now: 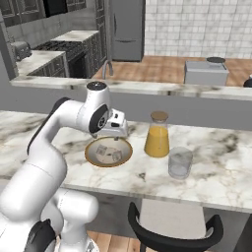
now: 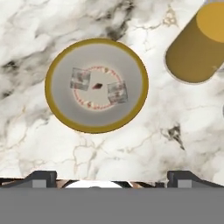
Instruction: There are two ice cubes in the ice bowl. Place both ice cubes in the glass cup.
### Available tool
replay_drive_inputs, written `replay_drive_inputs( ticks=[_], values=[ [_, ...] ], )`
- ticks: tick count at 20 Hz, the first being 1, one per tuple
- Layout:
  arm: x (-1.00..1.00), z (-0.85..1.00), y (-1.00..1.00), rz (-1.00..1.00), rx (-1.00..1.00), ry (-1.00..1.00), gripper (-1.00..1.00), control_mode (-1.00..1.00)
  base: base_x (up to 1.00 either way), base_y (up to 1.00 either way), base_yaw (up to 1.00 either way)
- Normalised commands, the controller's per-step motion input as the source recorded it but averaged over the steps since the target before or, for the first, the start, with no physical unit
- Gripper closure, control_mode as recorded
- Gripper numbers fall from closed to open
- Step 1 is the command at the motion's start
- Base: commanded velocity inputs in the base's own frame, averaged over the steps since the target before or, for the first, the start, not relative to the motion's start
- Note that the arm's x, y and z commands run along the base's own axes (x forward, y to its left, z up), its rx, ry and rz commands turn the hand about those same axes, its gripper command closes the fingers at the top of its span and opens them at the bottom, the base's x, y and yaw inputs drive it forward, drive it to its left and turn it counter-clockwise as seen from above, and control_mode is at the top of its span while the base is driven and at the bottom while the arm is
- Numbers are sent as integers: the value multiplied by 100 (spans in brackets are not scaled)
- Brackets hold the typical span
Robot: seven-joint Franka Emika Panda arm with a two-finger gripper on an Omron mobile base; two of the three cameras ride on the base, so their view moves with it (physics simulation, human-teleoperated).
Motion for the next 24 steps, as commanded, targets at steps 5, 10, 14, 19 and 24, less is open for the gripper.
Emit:
replay_drive_inputs(
  ticks=[5,10,14,19,24],
  values=[
    [50,-49,0,0,-10,9,-100,-100,0,0,0],
    [27,-48,1,0,-6,12,-100,-100,0,0,0],
    [15,-33,1,0,0,20,-100,-100,0,0,0],
    [26,-35,0,0,-1,7,-100,-100,0,0,0],
    [42,-37,0,0,-5,1,-100,-100,0,0,0]
  ],
)
